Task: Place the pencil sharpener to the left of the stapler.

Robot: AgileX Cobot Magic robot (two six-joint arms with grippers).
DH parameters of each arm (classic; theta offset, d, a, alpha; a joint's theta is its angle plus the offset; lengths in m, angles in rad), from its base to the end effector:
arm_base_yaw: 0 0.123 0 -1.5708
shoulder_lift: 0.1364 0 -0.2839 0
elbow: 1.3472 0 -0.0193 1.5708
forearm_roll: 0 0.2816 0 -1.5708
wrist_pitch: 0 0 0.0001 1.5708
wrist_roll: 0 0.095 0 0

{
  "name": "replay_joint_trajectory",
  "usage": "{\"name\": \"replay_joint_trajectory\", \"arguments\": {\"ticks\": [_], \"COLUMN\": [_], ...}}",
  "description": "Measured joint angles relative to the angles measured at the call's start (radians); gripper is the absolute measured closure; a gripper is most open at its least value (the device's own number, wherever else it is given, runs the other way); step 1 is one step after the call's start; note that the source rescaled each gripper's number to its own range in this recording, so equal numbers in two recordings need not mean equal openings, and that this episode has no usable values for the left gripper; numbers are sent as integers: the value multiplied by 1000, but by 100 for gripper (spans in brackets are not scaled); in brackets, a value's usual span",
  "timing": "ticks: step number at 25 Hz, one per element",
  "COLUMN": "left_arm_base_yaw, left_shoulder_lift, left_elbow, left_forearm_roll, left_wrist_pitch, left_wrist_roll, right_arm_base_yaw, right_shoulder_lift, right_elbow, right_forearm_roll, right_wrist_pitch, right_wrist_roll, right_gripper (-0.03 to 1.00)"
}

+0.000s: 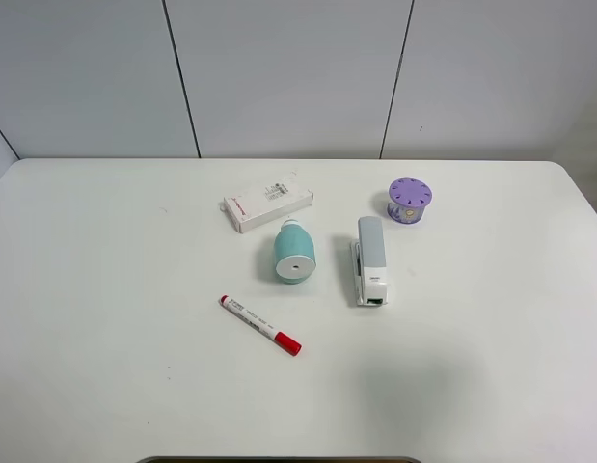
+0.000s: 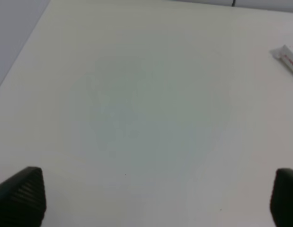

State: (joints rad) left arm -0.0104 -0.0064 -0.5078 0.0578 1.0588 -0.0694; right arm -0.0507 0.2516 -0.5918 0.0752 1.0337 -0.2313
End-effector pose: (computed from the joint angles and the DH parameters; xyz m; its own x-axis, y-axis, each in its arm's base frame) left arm 0.0249 0.0045 0.2931 -0.4392 -0.0364 -0.8977 -0.0529 0.9985 -0.0147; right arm 0.0636 0.0029 0.3107 -0.5571 -0.1632 -0.8143 -0.1112 0.9863 -0.1215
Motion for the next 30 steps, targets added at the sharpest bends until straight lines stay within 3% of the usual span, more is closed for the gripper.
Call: {"name": "replay_joint_trajectory", "arguments": {"ticks": [16,24,30], "left_arm_base_yaw": [0,0,0], "left_shoulder_lift": [0,0,0], "left_elbow": [0,0,0], "left_forearm_roll": [0,0,0], "left_wrist_pitch": [0,0,0], "left_wrist_roll": [0,0,0], "right_arm_base_yaw": [0,0,0], "right_shoulder_lift": [-252,-254,-254], "right_elbow": [64,65,65], "right_forearm_roll": [56,103,64], "right_wrist_pitch": [1,11,24], "right_wrist_roll": [-11,29,53], "right_gripper": [-3,-3,-3]}}
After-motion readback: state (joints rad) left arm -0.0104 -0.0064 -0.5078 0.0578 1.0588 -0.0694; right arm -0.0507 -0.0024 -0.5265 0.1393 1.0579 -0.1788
